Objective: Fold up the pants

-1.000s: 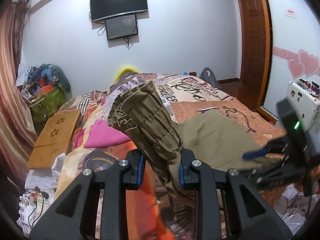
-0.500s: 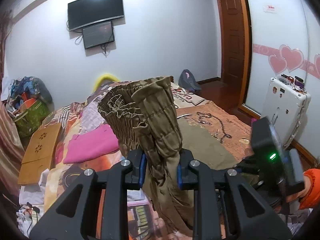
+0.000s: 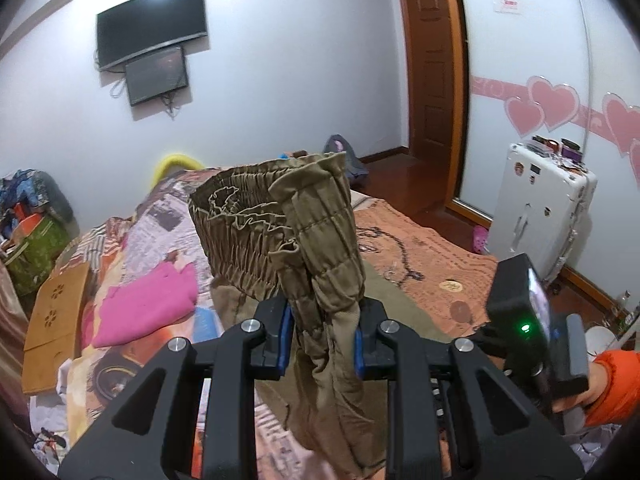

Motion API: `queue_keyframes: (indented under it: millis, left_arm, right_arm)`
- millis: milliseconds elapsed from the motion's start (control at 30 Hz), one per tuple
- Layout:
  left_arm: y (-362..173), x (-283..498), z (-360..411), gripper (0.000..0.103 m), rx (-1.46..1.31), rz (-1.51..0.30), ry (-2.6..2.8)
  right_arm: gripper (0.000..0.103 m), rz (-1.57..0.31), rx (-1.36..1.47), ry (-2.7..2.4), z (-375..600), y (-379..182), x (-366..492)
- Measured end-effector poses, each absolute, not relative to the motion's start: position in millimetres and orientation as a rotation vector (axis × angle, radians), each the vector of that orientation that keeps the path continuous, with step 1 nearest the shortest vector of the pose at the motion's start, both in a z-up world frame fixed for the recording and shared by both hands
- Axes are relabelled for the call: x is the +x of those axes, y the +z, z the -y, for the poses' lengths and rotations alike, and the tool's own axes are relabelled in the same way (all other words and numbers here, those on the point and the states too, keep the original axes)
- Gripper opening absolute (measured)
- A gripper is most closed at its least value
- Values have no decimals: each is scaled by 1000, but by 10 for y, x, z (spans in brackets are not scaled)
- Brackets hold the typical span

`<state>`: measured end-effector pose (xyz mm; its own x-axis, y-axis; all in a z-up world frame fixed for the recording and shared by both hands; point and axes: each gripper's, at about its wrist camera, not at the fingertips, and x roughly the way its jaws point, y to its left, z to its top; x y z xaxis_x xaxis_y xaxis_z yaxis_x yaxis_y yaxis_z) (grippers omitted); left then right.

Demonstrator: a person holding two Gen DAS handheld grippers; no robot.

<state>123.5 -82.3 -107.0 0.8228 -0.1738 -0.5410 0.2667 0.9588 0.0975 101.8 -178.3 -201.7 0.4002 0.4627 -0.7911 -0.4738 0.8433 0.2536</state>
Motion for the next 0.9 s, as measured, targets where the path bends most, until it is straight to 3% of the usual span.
queue_keyframes:
  millis: [733, 833, 867, 900]
  left_arm:
    - [-1986, 1727, 1615, 23, 218, -911, -402]
    - [-2026, 1730, 1617, 27, 207, -923, -403]
    - [-2017, 1727, 1611, 33, 205, -924, -404]
    - [-2007, 1718, 1604, 45, 198, -934, -411]
  right_arm:
    - [53, -945, 156, 433, 2701, -1853, 985]
    - [53, -942, 165, 421, 2757, -1835, 976]
    - [53, -942, 167, 418, 2773, -1829, 980]
    - [53, -942, 166, 416, 2784, -1825, 974]
